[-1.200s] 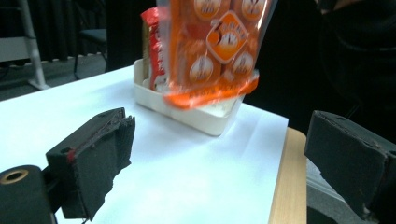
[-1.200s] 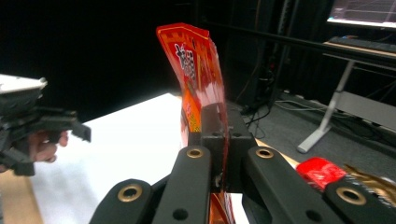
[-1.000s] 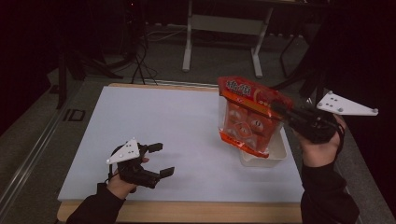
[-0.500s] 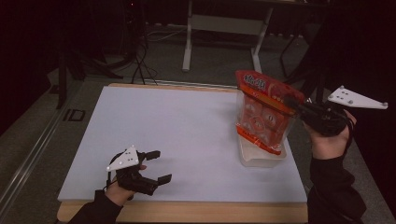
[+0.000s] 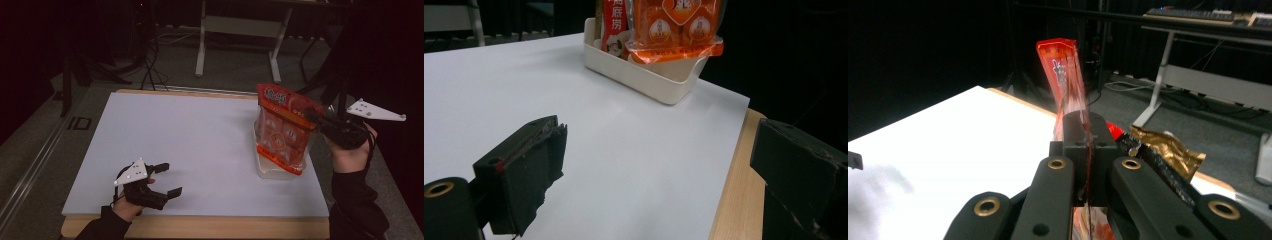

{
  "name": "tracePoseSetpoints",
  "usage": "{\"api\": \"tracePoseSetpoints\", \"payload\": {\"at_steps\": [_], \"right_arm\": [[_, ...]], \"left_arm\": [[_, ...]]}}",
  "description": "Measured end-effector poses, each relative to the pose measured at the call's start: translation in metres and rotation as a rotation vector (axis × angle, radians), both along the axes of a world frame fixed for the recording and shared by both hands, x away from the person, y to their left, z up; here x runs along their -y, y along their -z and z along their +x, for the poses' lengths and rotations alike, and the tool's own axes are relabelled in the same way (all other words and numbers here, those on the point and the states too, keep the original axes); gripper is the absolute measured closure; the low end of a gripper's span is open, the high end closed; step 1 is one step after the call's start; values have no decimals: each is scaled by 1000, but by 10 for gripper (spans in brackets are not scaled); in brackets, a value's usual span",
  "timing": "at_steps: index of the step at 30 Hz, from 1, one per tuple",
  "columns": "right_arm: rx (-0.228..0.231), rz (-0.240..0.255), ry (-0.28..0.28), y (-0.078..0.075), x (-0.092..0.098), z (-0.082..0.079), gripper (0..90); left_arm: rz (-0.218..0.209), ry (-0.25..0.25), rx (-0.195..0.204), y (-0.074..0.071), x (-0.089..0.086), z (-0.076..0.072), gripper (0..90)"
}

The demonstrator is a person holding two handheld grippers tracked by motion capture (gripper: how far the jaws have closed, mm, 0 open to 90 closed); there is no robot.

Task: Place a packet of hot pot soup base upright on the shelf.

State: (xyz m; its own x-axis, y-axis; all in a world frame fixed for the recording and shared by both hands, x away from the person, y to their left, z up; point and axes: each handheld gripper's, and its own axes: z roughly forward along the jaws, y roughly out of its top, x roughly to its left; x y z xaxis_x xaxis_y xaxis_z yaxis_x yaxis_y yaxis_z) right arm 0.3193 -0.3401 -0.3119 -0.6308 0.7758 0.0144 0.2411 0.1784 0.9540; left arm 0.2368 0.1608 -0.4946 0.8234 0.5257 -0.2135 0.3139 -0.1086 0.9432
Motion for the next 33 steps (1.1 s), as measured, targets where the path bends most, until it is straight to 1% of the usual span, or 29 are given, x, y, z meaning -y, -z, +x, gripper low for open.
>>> {"api": "tracePoseSetpoints", "payload": {"at_steps": [1,3,6,8,10,13,18,19,22,23,24,25,27,29,31,33], "right_arm": [[-1,-1,1,1,1,1,900],[-11,-2,10,4,3,2,900],[-26,3,6,8,5,5,900],[-32,-17,8,12,4,6,900],[-40,-19,15,16,4,9,900],[-41,-6,16,19,6,10,900],[-43,-17,9,23,7,11,900],[-60,-20,-5,28,6,12,900],[-94,-37,9,41,3,14,900],[-94,-37,9,41,3,14,900],[-104,-25,11,47,4,15,900],[-116,7,11,53,7,16,900],[-119,27,19,58,11,15,900],[-120,33,20,59,12,15,900],[-125,52,25,64,18,12,900],[-128,61,29,69,20,11,900]], "left_arm": [[0,-2,-6,1,0,0,66],[-4,-3,-6,2,0,0,66],[-6,-3,-4,2,0,1,66],[-6,-3,-8,2,0,1,66],[-3,-4,-7,3,0,1,66],[-7,-5,-6,4,0,1,66],[0,-5,-6,5,0,1,66],[-2,-3,-9,5,0,1,66],[-4,-5,-12,6,0,1,66],[-4,-5,-12,6,0,1,66],[-8,-7,-15,6,-1,2,66],[-8,-11,-19,7,-1,2,66],[-8,-11,-20,7,-2,3,66],[-12,-11,-24,8,-1,3,66],[-1,-7,-24,9,0,3,66],[3,-3,-23,10,0,3,66]]}}
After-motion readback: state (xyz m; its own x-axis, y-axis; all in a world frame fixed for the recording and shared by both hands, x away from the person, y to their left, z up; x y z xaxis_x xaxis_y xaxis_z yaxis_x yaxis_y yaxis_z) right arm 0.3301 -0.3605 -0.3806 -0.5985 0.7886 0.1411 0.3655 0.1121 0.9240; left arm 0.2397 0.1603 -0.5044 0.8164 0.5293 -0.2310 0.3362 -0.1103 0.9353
